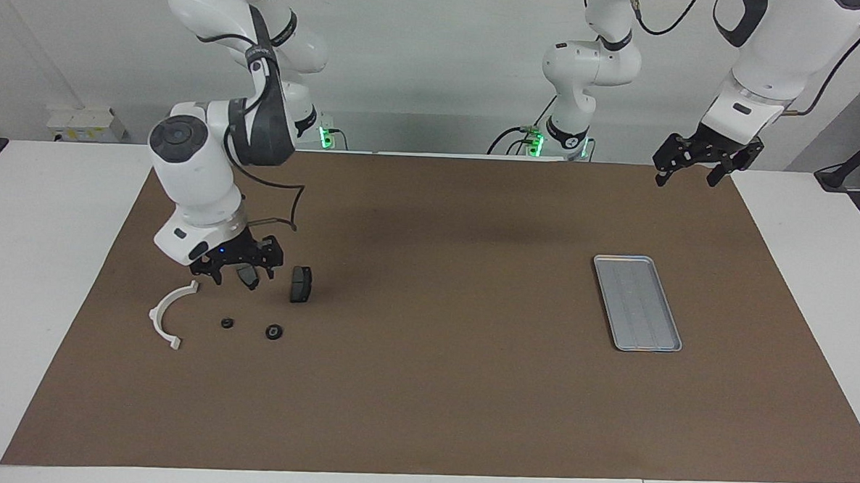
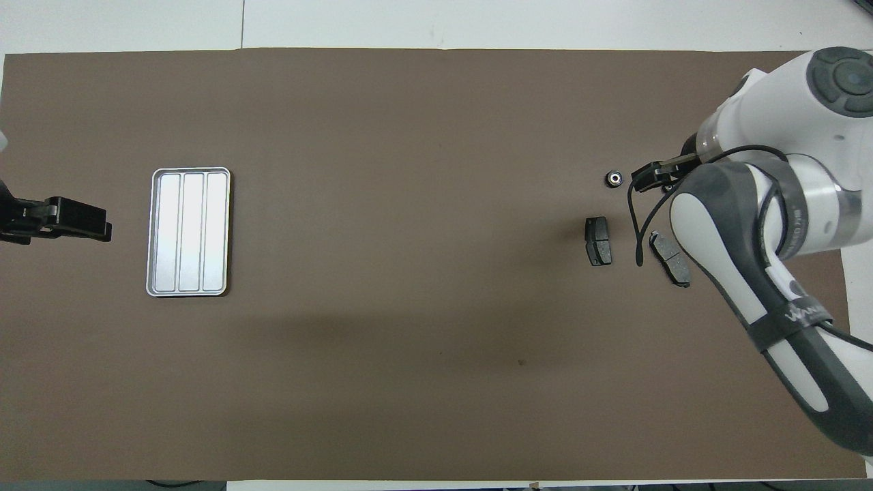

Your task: Place bearing gear from tray to pile

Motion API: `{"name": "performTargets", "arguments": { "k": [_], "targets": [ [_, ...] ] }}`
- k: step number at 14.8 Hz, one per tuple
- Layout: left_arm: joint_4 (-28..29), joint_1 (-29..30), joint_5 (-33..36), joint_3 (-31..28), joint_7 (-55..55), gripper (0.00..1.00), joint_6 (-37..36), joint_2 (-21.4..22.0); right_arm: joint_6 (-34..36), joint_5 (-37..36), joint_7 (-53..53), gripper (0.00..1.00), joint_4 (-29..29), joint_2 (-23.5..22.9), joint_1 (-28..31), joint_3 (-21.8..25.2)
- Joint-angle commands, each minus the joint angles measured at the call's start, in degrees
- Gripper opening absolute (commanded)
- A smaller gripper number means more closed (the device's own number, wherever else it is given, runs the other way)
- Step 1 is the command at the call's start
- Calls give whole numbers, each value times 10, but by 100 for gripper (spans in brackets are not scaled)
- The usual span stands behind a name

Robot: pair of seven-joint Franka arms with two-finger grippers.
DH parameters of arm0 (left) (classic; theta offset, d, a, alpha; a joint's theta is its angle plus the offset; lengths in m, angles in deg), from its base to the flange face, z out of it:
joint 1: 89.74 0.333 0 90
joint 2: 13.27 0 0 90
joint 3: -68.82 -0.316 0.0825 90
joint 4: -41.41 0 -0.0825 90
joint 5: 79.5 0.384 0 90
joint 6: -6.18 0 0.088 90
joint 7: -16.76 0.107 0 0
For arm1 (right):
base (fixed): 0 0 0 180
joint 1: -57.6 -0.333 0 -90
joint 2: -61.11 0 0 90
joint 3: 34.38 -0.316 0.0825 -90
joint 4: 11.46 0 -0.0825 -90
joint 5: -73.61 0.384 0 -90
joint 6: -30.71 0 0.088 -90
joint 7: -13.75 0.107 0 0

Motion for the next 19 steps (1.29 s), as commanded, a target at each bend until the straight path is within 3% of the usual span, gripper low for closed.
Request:
{"name": "performTargets", "arguments": {
  "k": [1, 4, 9, 19],
  "targets": [
    [18, -7, -4, -6, 3, 100, 7, 17, 57, 39, -31, 100, -8, 66, -45, 59],
    [18, -7, -4, -6, 3, 100, 7, 17, 125, 39, -30, 100, -8, 130, -45, 62],
    [18, -7, -4, -6, 3, 100, 7, 17, 196, 39, -18, 100, -8, 183, -51, 65],
    [18, -7, -4, -6, 3, 100, 7, 17, 223, 38, 24, 100, 10, 193, -55, 62]
  ]
}}
